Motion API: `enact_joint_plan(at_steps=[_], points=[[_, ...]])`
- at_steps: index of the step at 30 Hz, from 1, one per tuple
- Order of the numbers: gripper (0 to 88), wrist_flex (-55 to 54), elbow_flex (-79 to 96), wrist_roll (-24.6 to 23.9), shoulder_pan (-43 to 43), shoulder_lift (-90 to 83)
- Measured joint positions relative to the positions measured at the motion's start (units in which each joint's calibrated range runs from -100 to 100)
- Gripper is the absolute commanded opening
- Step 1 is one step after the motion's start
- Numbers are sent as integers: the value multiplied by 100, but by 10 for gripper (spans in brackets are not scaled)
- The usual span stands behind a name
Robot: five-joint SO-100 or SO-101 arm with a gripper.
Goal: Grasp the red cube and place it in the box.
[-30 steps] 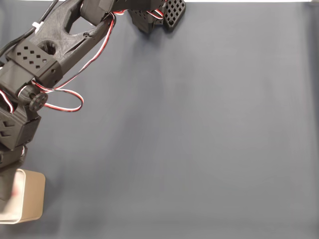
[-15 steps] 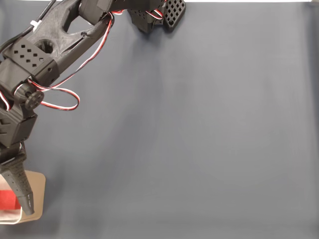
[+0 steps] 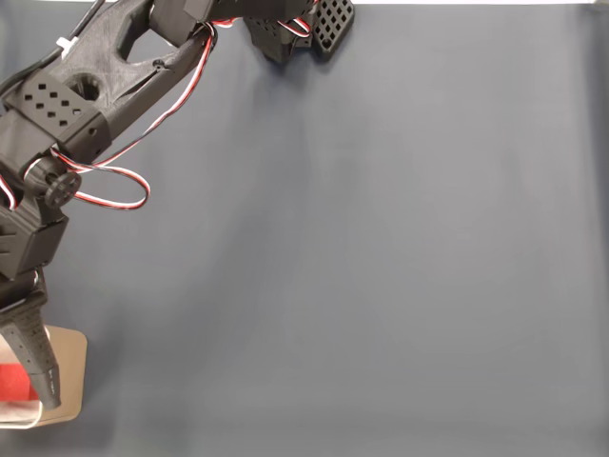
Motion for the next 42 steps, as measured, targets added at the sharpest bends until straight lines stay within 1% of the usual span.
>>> enact_joint_plan(at_steps=[5, 7, 8, 11, 12, 14, 15, 19, 22, 30, 36, 40, 42], points=[[549, 0, 0, 0, 15, 0], [504, 0, 0, 0, 15, 0], [455, 0, 0, -5, 15, 0], [196, -16, 9, -63, 15, 0], [124, -88, 90, -93, 15, -9], [27, -350, 416, -156, 7, -104], [0, -509, 660, -190, 7, -200], [0, -1114, 1763, -337, -148, -825], [0, -1305, 2604, -405, -438, -1502], [0, -1535, 4982, -518, -1684, -3665], [0, -1981, 7468, -484, -2552, -5714], [0, -2060, 9132, -440, -3145, -7052], [0, -2076, 9901, -410, -3309, -7694]])
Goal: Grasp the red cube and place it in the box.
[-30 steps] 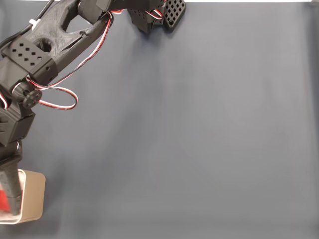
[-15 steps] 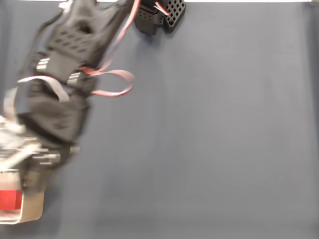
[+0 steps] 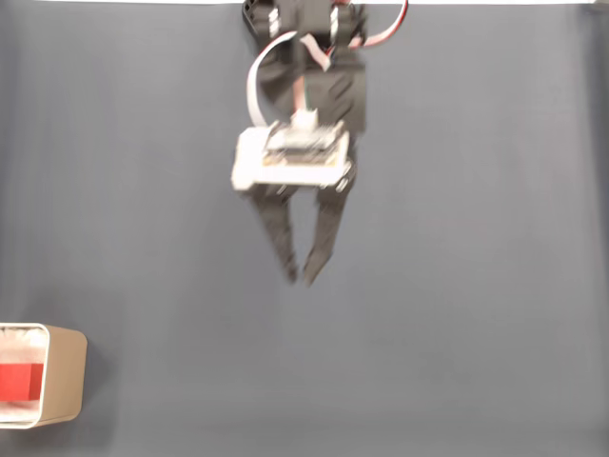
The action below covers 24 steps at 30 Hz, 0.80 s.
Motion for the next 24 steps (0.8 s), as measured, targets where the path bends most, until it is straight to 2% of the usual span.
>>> enact_joint_plan(at_steps=[6, 13, 16, 24], points=[[0, 40, 2351, 103, -171, -2032], [0, 676, 4693, 225, -200, -4090], [0, 1233, 5289, 269, -200, -4820], [0, 3349, 5434, 278, -163, -5792]])
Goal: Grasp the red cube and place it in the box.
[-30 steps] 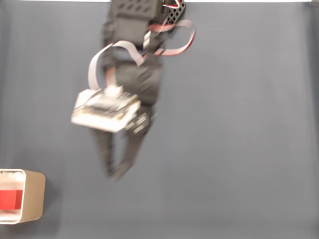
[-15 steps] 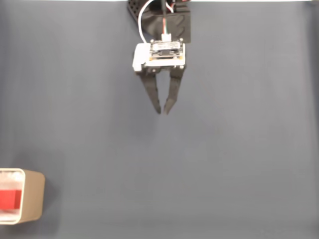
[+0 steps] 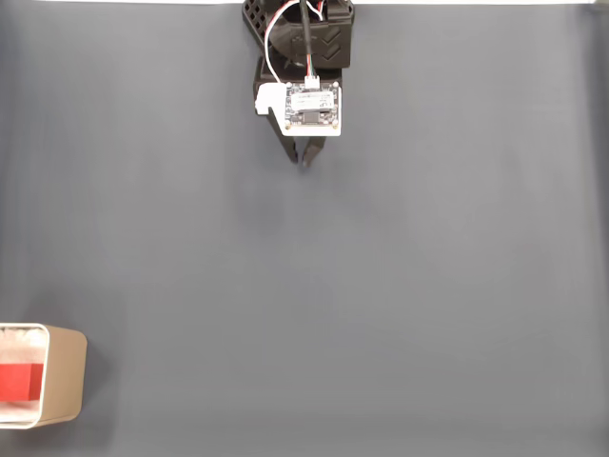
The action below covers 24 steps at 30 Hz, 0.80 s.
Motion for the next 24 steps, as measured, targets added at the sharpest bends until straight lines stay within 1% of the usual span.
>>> enact_joint_plan(at_steps=[5, 11, 24], points=[[0, 827, 0, 68, 0, -122], [0, 1273, 0, 132, 7, -182], [4, 1337, 0, 112, 22, -200]])
